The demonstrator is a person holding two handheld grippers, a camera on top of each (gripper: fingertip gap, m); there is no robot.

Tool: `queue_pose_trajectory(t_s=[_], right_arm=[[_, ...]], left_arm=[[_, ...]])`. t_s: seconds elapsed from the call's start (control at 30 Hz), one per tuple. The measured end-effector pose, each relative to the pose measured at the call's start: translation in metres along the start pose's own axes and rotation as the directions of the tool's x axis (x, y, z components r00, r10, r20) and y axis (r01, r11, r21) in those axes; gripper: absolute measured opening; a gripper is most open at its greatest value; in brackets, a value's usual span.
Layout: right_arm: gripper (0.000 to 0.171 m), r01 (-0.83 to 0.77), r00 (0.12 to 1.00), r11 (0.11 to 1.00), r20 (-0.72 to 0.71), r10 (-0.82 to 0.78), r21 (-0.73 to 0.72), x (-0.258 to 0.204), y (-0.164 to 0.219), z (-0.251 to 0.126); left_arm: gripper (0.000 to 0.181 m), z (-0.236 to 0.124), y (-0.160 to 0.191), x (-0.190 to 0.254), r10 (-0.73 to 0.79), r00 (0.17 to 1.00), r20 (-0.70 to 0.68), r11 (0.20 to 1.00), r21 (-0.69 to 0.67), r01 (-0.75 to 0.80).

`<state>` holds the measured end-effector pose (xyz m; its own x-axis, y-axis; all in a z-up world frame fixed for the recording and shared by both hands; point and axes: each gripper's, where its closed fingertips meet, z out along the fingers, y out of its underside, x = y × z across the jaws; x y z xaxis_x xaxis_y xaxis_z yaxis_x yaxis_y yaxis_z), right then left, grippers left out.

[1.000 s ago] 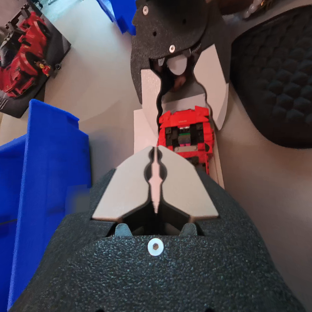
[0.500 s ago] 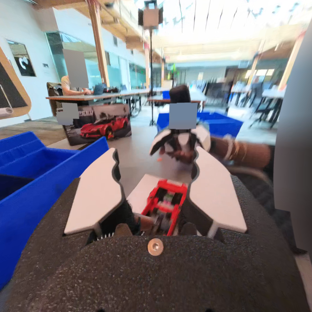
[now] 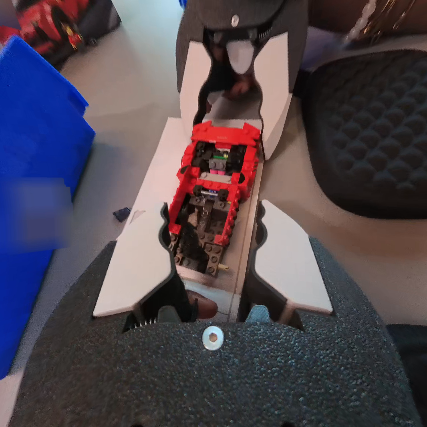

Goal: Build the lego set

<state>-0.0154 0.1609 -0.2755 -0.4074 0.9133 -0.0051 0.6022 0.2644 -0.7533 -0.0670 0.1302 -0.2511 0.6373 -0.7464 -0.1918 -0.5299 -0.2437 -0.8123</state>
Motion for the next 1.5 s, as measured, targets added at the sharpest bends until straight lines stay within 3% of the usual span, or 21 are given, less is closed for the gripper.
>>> queue_pose_trajectory(t_s=[0.37,0.53,0.7,0.83,0.97,1.07,1.13,1.2,1.23,1.33,1.4,1.5], right_arm=[[0.075,-0.01,1.0,0.999,0.021,0.009,0.048,0.001,-0.004,-0.006],[0.075,-0.002,1.0,0.991,0.006,0.001,0.134,0.004,-0.016,-0.015],[0.075,0.003,1.0,0.996,0.004,-0.003,0.094,0.005,-0.009,-0.01],[0.075,0.013,1.0,0.999,-0.005,-0.012,0.04,0.005,-0.002,-0.006],[0.081,0.018,1.0,1.0,-0.018,-0.018,0.02,0.004,-0.001,-0.004],[0.085,0.024,0.999,0.999,-0.022,-0.023,0.033,0.004,-0.005,-0.013],[0.067,0.043,0.999,0.993,-0.016,-0.041,0.113,0.002,-0.017,-0.025],[0.014,0.086,0.996,0.979,0.02,-0.091,0.186,-0.006,-0.033,-0.035],[0.004,0.101,0.995,0.975,-0.008,-0.101,0.198,-0.002,-0.042,-0.038],[0.004,0.148,0.986,0.987,0.062,-0.152,0.057,-0.006,-0.049,-0.032],[0.009,0.176,0.978,0.983,0.125,-0.168,-0.053,-0.006,-0.051,-0.031],[0.011,0.181,0.98,0.976,0.111,-0.168,-0.122,0.014,-0.059,-0.028]], left_arm=[[0.069,0.003,0.007,-0.003,0.0,1.0,0.009,1.0,-0.015,0.0],[0.067,0.001,0.002,-0.008,0.024,0.999,0.048,1.0,0.011,-0.025],[0.034,-0.007,-0.015,-0.007,0.062,0.996,0.069,0.99,0.122,-0.07],[0.006,-0.007,-0.015,-0.004,0.047,0.998,0.045,0.991,0.124,-0.052],[0.001,-0.005,-0.019,-0.008,0.027,0.997,0.072,0.994,0.106,-0.035],[0.003,-0.006,-0.021,-0.012,0.051,0.994,0.092,0.995,0.079,-0.058],[0.006,-0.008,-0.024,-0.014,0.057,0.994,0.089,0.995,0.073,-0.063],[0.015,-0.011,-0.028,-0.01,0.03,0.999,0.027,0.995,0.098,-0.033],[0.029,-0.012,-0.029,-0.004,0.022,0.999,-0.027,0.995,0.099,-0.019],[0.074,-0.01,-0.016,0.004,0.021,0.989,-0.144,1.0,0.007,-0.02],[0.081,-0.005,-0.008,-0.001,0.02,0.988,-0.15,0.999,-0.044,-0.027],[0.086,0.0,0.001,-0.01,0.016,0.99,-0.14,0.996,-0.088,-0.028]])
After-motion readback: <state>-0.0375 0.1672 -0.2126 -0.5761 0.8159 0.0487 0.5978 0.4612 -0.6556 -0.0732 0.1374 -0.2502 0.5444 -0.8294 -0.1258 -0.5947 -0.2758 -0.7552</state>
